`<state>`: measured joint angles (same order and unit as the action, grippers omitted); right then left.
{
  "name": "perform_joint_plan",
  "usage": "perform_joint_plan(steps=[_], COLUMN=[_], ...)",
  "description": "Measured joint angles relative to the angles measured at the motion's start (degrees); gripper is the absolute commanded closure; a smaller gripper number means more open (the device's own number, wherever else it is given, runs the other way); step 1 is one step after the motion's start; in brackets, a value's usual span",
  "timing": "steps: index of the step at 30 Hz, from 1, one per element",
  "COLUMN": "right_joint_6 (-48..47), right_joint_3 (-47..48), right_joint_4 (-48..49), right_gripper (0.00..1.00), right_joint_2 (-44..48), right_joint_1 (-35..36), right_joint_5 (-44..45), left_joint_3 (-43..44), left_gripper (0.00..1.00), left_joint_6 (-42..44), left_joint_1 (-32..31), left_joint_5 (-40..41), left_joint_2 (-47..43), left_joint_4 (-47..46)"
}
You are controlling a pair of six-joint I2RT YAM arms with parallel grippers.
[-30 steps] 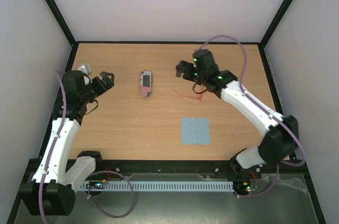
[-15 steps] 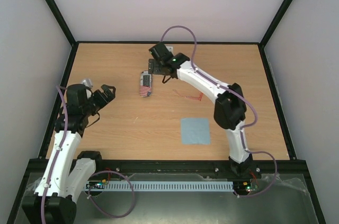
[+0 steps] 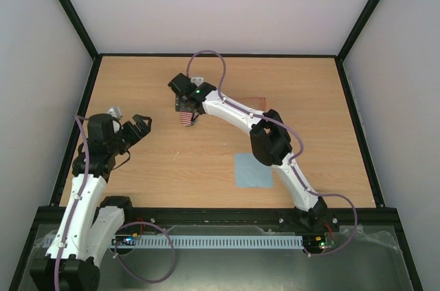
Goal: Organize the sunglasses
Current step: Pick up the sunglasses case from the center of the board.
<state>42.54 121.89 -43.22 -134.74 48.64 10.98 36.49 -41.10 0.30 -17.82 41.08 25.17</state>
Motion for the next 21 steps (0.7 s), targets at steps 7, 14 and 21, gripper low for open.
perform_joint_plan(steps=[7,14,21], right_joint_6=[1.4,1.49,1.25], right_joint_3=[5.05,5.27,7.3], right_joint_4=[0.04,0.07,0.35], right_gripper=[0.09,0.09,0.09], right_joint_2=[-4.98,-8.46,-9.49], right_joint_1=[0.81,1.01,2.29], right_joint_5=[0.76,1.77,2.91], left_joint_3=[-0.72,-0.9,-1.33], left_gripper=[0.0,0.0,0.01], left_joint_6=[1.01,1.86,2.14], left_joint_1=[0.0,0.0,0.0], left_joint_5=[0.13,0.31,0.33], left_joint_2=[0.02,-0.09,-0.17], left_joint_4=[0.33,0.5,0.52])
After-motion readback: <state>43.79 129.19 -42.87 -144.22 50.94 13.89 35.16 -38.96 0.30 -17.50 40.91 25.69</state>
